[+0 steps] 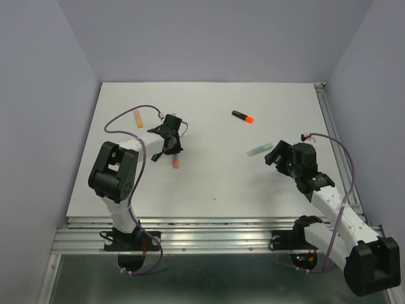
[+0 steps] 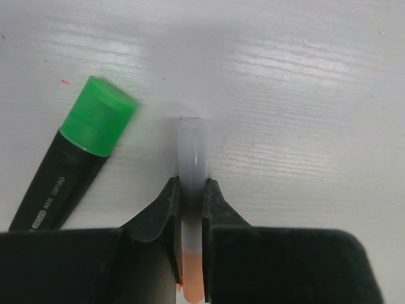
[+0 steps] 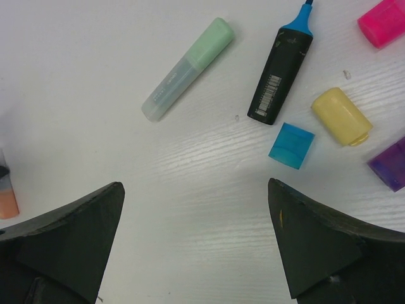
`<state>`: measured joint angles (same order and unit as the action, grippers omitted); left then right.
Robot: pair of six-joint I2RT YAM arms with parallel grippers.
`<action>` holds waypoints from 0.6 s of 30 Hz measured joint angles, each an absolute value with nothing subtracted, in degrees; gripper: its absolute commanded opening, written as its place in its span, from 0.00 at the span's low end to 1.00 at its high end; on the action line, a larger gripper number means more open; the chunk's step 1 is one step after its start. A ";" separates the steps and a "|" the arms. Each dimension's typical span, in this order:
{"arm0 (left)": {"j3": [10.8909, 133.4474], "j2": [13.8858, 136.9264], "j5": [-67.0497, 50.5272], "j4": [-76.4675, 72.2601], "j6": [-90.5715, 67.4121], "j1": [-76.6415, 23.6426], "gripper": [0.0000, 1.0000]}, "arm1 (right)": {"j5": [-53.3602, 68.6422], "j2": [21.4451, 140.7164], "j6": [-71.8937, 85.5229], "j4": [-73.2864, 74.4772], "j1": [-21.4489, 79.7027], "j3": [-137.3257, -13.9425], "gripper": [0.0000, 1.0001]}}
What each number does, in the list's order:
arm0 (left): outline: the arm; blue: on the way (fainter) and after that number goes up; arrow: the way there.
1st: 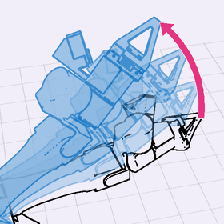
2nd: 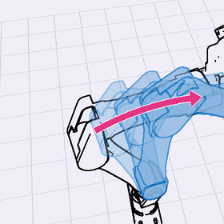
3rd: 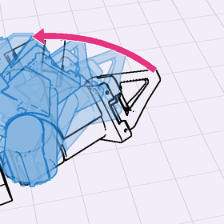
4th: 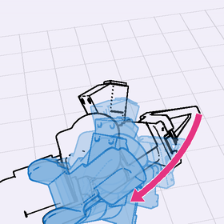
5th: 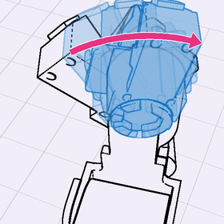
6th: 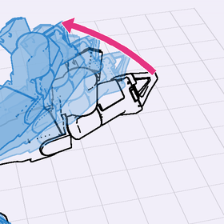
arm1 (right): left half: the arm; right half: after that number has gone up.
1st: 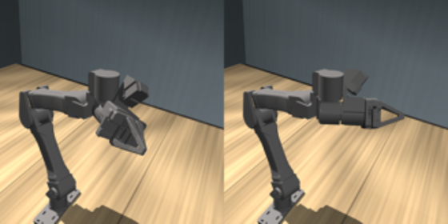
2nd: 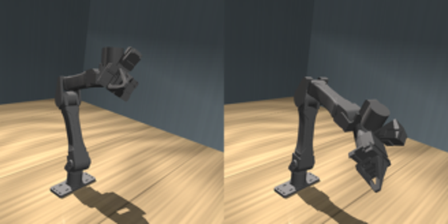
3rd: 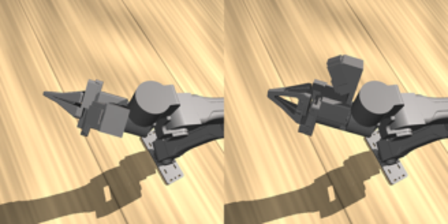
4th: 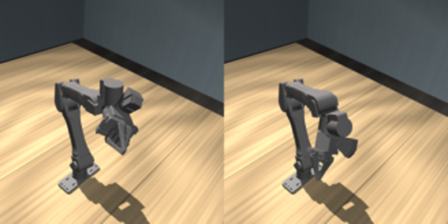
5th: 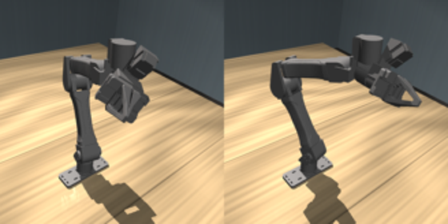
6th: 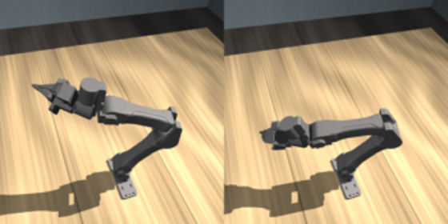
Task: Open the pen caps
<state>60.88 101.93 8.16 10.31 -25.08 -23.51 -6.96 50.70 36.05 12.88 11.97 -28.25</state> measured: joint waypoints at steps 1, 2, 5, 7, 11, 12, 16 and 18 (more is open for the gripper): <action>60.60 101.75 7.49 9.82 -25.52 -23.55 0.00 | -6.35 50.70 36.16 12.82 11.97 -28.25 1.00; 59.86 101.21 6.59 9.10 -26.26 -23.68 0.00 | -5.17 50.70 36.25 12.60 11.94 -28.25 1.00; 57.19 98.13 4.82 8.49 -28.99 -24.49 0.00 | 3.44 50.68 36.23 9.93 11.94 -28.23 1.00; 55.46 93.47 4.08 8.82 -32.77 -25.87 0.00 | 10.79 50.61 37.34 5.41 12.08 -27.75 1.00; 55.11 85.84 3.68 6.02 -38.79 -31.27 0.00 | 15.55 51.07 38.92 -1.65 22.98 -27.53 1.00; 55.00 84.14 3.46 4.58 -39.75 -33.45 0.00 | 15.92 51.77 39.03 -3.22 26.85 -27.53 1.00; 50.59 78.52 -3.09 -7.09 -42.59 -39.51 0.00 | 21.98 56.07 41.60 -12.23 33.69 -26.92 1.00; 47.92 77.41 -6.17 -11.42 -43.81 -39.77 0.00 | 24.29 57.47 43.92 -18.39 33.71 -25.34 1.00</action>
